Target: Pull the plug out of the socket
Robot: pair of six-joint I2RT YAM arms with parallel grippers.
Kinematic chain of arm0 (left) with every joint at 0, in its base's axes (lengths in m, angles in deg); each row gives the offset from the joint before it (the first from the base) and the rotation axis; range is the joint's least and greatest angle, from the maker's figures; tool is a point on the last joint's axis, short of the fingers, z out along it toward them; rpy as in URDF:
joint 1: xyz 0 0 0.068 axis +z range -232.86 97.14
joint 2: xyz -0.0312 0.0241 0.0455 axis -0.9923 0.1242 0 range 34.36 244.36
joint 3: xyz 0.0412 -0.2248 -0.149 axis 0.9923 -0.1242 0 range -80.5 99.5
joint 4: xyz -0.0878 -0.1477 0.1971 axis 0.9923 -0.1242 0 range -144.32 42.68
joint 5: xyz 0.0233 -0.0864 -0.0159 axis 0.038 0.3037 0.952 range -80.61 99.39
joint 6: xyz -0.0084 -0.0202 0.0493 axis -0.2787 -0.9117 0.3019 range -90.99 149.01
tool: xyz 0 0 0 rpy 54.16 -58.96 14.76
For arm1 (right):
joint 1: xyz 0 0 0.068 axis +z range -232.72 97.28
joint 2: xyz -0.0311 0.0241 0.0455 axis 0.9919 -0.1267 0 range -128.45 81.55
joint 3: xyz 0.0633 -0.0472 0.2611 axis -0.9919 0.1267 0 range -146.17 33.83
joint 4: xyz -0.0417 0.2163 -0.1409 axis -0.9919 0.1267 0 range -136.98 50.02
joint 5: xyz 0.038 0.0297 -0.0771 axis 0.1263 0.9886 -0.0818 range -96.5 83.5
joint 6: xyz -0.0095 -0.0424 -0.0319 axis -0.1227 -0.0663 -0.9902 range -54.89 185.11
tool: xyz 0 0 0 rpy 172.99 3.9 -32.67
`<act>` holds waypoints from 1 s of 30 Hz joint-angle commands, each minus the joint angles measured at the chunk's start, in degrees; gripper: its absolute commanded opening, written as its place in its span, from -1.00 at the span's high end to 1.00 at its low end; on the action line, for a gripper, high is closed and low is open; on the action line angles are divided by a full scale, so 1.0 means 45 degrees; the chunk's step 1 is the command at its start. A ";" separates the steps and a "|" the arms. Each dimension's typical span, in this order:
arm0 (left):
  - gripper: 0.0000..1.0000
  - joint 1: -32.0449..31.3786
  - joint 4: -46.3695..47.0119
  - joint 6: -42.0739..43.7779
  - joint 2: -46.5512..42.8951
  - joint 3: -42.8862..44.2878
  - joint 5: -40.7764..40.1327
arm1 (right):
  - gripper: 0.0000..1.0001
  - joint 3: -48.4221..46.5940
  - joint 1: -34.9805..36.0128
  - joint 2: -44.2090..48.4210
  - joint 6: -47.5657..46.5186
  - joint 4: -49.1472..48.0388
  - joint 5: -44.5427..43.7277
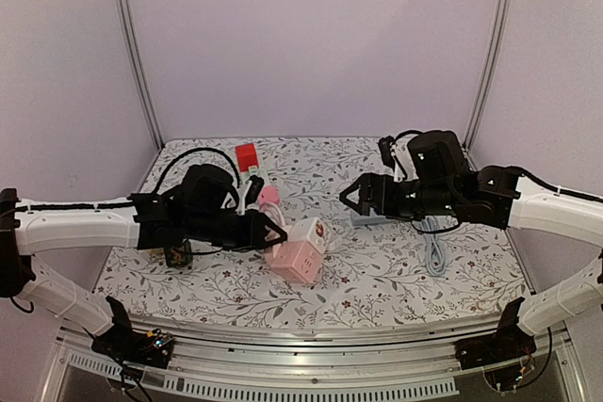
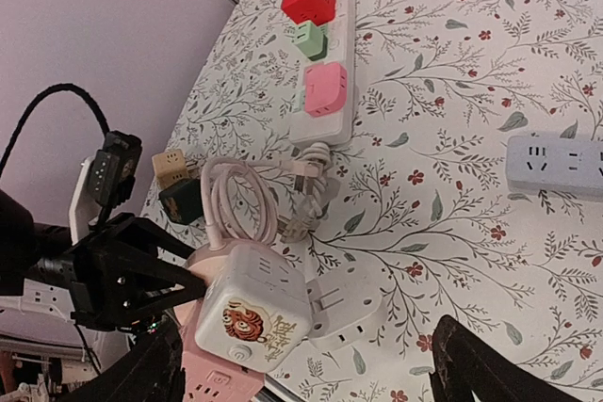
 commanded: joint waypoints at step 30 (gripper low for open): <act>0.78 0.3074 0.2270 -0.1461 -0.3328 -0.0453 0.6454 | -0.78 0.0648 0.0493 0.0635 -0.3033 -0.3095 0.4979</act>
